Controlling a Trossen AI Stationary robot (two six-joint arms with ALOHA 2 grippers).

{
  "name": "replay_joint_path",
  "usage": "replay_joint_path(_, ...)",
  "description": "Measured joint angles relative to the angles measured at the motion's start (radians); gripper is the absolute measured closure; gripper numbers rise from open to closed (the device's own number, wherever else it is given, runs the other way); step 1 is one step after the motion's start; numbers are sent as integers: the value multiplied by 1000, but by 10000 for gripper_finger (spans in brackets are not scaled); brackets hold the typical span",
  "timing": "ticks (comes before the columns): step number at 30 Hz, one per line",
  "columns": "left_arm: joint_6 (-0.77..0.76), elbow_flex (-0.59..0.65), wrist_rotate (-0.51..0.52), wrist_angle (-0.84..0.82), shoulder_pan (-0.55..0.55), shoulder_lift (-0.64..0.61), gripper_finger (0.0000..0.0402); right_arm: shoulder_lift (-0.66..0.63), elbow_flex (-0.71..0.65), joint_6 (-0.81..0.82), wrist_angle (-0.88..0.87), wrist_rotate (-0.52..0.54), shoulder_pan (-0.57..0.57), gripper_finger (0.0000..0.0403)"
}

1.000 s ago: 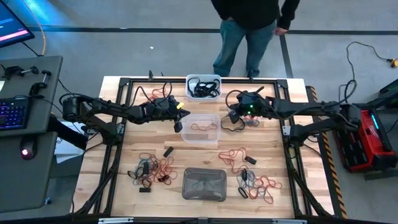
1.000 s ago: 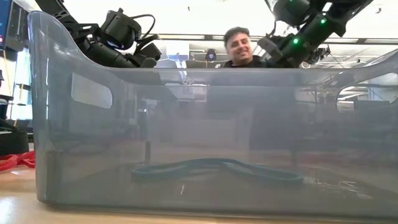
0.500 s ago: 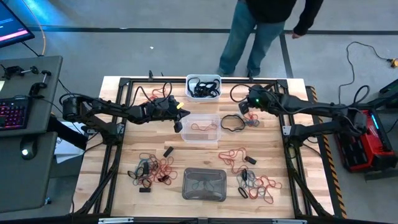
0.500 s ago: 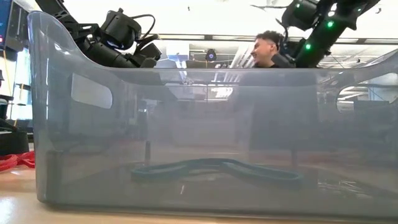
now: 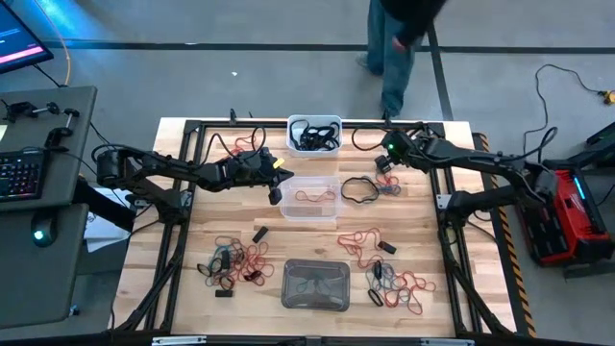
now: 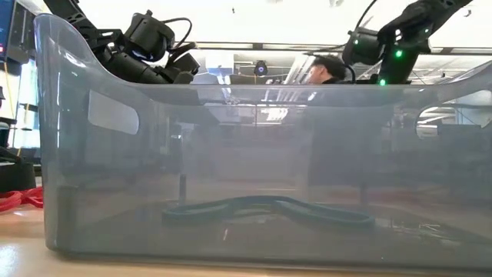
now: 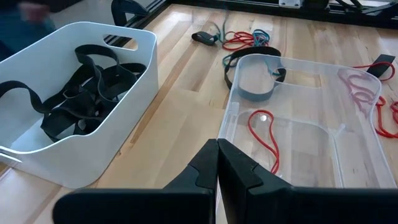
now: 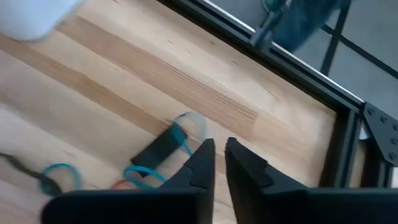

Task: Sort rubber bands into baskets
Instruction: Put the black rubber band into the white bin

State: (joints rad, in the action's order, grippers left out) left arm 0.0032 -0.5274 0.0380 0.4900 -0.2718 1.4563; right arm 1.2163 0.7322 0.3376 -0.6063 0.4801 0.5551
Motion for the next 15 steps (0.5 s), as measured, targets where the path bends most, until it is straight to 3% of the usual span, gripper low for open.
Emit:
replay_joint_path(8,0,0,0,-1,0,0,401,-27,0,-55,-15,-23,0,259)
replay_joint_path(15,0,0,0,-1,0,0,401,-34,-16,-271,72,-365,-97,215)
